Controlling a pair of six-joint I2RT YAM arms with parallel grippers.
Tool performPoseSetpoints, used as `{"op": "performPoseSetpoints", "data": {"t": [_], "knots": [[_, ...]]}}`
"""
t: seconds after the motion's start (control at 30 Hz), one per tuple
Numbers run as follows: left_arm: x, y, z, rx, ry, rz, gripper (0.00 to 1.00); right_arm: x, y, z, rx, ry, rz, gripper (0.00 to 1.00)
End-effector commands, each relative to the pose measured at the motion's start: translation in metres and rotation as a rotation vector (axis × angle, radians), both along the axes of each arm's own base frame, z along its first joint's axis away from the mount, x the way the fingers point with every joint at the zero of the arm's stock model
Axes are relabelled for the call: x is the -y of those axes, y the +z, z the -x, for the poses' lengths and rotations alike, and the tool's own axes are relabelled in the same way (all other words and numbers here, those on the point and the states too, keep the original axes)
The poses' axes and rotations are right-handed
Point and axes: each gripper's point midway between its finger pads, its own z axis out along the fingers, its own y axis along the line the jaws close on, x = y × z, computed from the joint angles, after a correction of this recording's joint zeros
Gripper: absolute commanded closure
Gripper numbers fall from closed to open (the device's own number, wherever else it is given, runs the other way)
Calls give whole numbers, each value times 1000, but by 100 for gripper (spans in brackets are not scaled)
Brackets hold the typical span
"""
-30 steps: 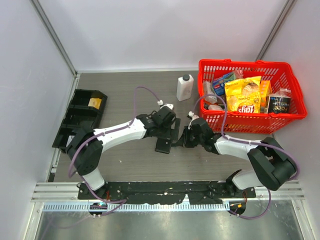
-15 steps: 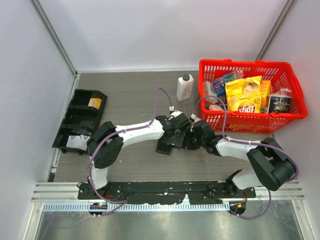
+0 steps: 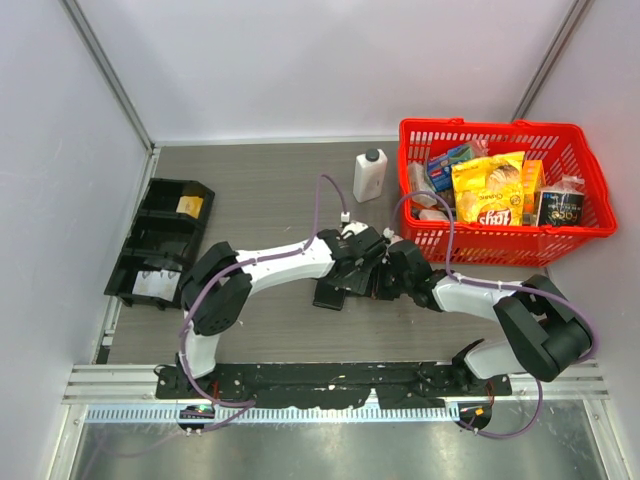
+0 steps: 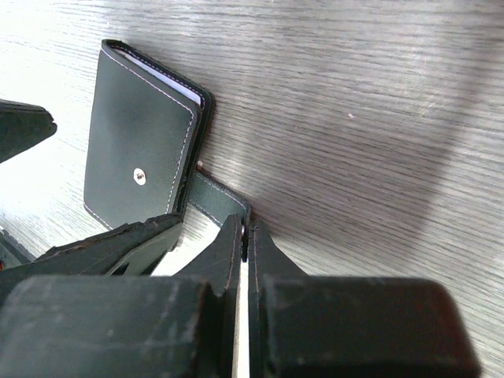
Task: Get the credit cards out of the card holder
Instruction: Open the card holder at the center of the board.
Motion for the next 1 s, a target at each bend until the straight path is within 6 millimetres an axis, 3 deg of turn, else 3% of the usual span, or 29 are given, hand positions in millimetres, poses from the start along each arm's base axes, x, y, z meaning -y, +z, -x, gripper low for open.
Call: {"op": "performPoseSetpoints", "data": {"t": [0.0,0.27,0.4,0.67,0.97], "knots": [[-12,-10,0,15,52,33,8,-5,20,-17,62,-14,-29,99],[-27,15,-2,51,132,188,7,-14,38,-29,126,6,3,99],[-30,17,-1,48,136,187,6,-26,44,-34,148,18,13,99],[-31,14,-4,36,159,191,5,-38,32,-41,118,-12,13,99],[-23,-8,-8,-4,173,159,4,-32,18,-35,85,-35,26,99]]}}
